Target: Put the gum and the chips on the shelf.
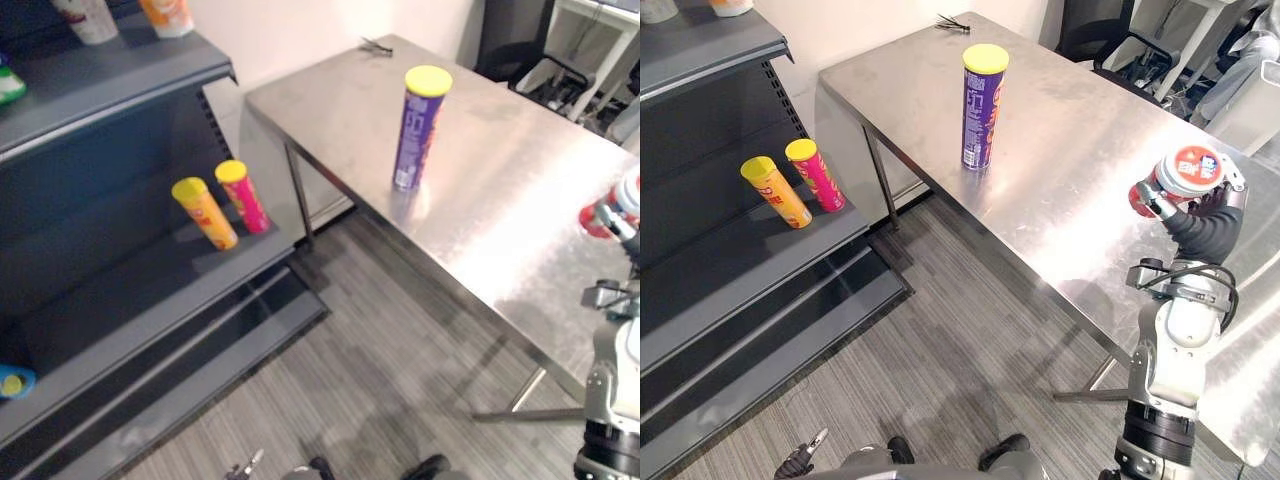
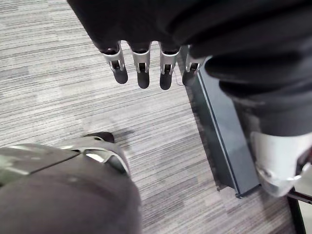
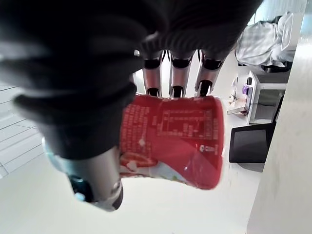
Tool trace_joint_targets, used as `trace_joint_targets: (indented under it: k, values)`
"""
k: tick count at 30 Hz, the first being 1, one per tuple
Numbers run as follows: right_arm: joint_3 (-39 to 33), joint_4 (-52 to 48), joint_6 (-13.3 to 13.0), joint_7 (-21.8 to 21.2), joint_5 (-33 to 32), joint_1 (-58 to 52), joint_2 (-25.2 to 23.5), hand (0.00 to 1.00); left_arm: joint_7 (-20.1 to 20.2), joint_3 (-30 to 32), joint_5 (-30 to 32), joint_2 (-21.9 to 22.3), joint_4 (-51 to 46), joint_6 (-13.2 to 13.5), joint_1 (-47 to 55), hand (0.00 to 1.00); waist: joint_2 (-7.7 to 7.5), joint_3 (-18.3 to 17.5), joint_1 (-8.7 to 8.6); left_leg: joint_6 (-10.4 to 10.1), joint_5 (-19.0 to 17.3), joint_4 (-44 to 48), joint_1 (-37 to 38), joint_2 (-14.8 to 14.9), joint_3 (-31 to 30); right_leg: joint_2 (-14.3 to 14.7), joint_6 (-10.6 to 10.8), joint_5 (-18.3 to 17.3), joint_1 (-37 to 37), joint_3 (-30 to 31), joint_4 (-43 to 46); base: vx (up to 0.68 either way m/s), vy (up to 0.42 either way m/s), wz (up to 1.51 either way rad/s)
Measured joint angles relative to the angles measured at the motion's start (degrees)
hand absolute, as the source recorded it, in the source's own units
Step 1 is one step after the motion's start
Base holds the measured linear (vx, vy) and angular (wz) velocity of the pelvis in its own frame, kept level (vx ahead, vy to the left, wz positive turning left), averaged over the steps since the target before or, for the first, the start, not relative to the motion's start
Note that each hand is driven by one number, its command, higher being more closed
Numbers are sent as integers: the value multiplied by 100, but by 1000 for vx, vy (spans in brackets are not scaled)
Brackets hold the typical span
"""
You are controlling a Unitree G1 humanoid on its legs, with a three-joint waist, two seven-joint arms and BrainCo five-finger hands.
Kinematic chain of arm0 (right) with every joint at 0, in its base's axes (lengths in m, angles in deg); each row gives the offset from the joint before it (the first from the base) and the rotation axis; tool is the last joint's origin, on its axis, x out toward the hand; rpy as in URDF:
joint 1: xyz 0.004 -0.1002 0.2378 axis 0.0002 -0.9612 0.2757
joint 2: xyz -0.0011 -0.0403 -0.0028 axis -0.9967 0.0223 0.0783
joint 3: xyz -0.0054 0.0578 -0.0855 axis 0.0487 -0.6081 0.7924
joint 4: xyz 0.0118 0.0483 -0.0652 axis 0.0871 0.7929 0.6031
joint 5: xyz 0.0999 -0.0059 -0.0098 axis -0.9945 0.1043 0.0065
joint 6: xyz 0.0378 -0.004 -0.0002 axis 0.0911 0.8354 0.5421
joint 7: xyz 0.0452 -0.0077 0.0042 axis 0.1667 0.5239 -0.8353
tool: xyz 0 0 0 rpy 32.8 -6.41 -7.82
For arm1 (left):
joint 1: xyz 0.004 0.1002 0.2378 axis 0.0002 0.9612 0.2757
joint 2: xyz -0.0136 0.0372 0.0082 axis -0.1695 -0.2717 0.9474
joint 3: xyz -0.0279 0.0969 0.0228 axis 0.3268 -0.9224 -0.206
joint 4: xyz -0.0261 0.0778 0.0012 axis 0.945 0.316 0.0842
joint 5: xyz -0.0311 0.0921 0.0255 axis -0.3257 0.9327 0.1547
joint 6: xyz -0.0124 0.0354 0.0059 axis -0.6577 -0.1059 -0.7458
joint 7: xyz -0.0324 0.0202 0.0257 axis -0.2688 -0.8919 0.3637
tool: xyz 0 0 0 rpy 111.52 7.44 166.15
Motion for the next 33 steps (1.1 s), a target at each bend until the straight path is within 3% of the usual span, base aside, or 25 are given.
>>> trace_joint_targets:
  k: [5,10,14,19,21,22,23,24,25,29,33]
  values:
    - [248,2,6,-17,222,0,-111,100,-44,10,-13,-49,-15,22,-62,0,-96,59,39,0,-6,-163,5,-20,-12,94,55,36,-11,18,-142,-64,37,1]
    - [419,32,35,-42,218,-3,-184,100,-39,9,-13,69,-17,21,-20,0,-88,91,253,-16,28,-468,-5,-83,-97,161,54,33,-22,14,-227,-75,28,7]
    - [996,273,33,-125,216,6,-188,100,-38,0,-64,163,-186,42,-39,0,-97,134,331,16,105,-374,-253,-105,-394,179,53,34,-3,-164,-255,-4,63,31]
    - [1747,394,37,-303,217,95,-230,100,-41,-21,-221,194,-455,49,-58,0,-194,294,607,112,32,8,-390,-129,-609,-24,64,43,101,-143,56,51,100,34]
    - [2026,394,36,-400,217,88,-344,100,-54,-92,-280,164,-474,52,-54,0,-204,360,598,232,-44,-75,-298,-344,-849,-391,-20,77,-28,727,821,33,160,64]
    - [2141,392,34,-458,216,42,-365,100,-68,-253,-283,136,-489,56,-15,0,-196,382,607,278,-64,-133,-219,-423,-1002,-519,-486,85,-387,1736,1431,37,141,81]
    - [2255,380,17,-563,213,-91,-418,100,-77,-489,-280,48,-500,63,12,0,-104,437,561,347,-96,-137,-193,-433,-1306,-199,-377,-258,-739,3219,1742,54,78,101]
    - [2302,373,17,-664,138,-211,-474,100,-85,-598,-276,-16,-492,76,4,0,-127,443,503,409,-79,-200,-179,-488,-1560,190,-180,-546,-826,4054,1670,87,-21,169]
    - [2389,365,16,-773,-159,-377,-602,100,-96,-678,-277,-114,-437,137,7,0,-228,473,386,378,60,-367,-64,-666,-1861,532,-140,-737,-824,4684,1463,97,-49,137]
    - [2664,241,-2,-906,-485,-660,-707,100,-137,-722,-291,-163,-377,140,25,0,-383,444,340,339,71,-293,-4,-965,-2284,829,-5,-602,-827,4879,630,129,-67,102]
    - [2719,149,-1,-1048,-538,-768,-829,100,-163,-707,-307,-25,-243,161,13,0,-282,456,404,146,31,-204,-206,-845,-2388,1054,105,-587,-529,4826,-175,108,-87,18]
